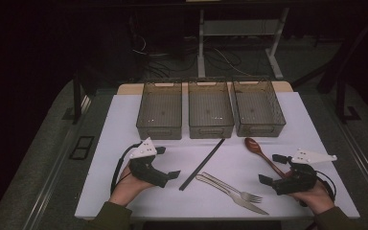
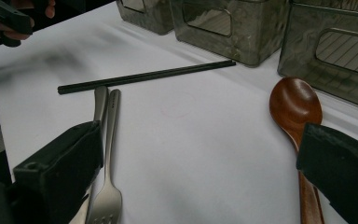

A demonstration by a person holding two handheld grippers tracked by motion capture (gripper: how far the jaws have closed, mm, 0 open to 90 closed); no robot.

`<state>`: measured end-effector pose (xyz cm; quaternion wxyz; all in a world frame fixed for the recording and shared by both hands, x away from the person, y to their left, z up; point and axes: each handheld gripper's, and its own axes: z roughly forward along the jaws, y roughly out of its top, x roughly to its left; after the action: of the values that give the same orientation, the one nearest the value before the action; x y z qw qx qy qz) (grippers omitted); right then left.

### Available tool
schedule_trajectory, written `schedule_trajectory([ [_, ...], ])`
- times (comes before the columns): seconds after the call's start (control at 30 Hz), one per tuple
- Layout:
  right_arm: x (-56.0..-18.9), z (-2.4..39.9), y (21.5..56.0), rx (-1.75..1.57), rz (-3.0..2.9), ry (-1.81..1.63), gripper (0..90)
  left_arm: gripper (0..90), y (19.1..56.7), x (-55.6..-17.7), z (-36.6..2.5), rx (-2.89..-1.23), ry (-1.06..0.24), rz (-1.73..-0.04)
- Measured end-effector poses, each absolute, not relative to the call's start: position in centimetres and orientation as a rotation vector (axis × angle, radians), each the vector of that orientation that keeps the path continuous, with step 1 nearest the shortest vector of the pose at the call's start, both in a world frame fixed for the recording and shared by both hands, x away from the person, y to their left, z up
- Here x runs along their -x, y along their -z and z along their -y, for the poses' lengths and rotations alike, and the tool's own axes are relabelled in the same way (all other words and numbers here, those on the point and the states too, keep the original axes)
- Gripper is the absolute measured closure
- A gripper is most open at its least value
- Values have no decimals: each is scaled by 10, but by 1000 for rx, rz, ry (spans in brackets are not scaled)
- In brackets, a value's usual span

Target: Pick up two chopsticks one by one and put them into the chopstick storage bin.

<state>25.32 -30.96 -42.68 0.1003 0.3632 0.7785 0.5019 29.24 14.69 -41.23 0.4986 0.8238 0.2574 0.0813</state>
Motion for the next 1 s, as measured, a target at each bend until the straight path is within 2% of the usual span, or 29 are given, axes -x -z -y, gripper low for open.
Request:
schedule_trajectory([
  [0.4, -254, 309, 427, -1064, -2308, -1487, 9, 5, 413, -296, -138, -1995, -195, -618],
  [0.77, -252, 308, 426, -1062, -2305, -1480, 10, 68, 413, -301, -128, -2003, -191, -616],
  [1.0, -251, 308, 426, -1067, -2301, -1475, 10, 143, 413, -307, -115, -2008, -194, -619],
])
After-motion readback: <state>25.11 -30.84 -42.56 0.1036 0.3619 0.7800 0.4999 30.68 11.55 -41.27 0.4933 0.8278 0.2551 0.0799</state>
